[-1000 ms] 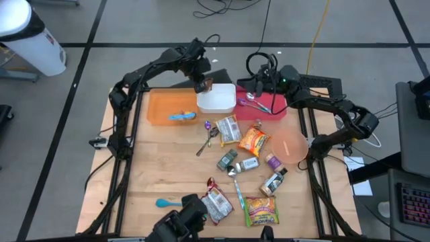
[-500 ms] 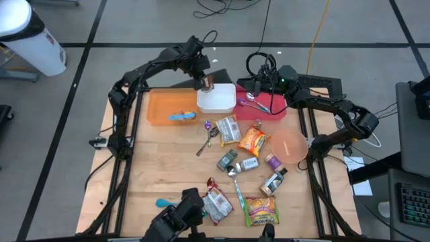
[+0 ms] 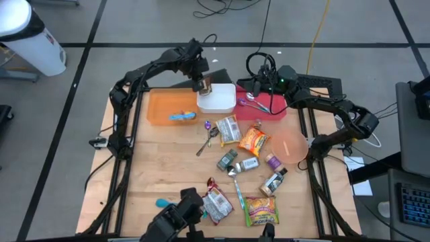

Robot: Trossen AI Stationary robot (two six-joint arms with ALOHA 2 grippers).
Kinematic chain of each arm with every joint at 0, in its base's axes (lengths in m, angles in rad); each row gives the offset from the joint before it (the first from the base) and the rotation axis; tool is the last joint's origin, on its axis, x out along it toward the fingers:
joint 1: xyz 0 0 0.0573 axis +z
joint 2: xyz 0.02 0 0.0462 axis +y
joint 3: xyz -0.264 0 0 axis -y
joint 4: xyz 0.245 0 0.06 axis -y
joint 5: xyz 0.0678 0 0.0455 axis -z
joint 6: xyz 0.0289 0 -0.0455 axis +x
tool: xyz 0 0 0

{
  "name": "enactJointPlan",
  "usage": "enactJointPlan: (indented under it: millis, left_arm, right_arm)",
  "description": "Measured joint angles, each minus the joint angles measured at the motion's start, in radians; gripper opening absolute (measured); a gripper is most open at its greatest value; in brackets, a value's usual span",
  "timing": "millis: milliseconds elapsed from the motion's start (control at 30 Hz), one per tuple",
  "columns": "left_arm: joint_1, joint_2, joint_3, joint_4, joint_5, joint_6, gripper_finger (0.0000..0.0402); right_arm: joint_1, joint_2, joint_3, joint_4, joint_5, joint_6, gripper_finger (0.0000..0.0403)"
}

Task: Pick & Place Food Item
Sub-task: Put the orange seasoning into the white bin

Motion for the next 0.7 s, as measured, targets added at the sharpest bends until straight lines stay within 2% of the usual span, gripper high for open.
enactJointPlan:
  millis: [700]
  left_arm:
    - [-0.044, 0.0, -0.024, 0.024, -0.04, 0.06, 0.0004]
  right_arm:
    - [0.0, 0.0, 0.0, -0.014, 0.023, -0.019, 0.0164]
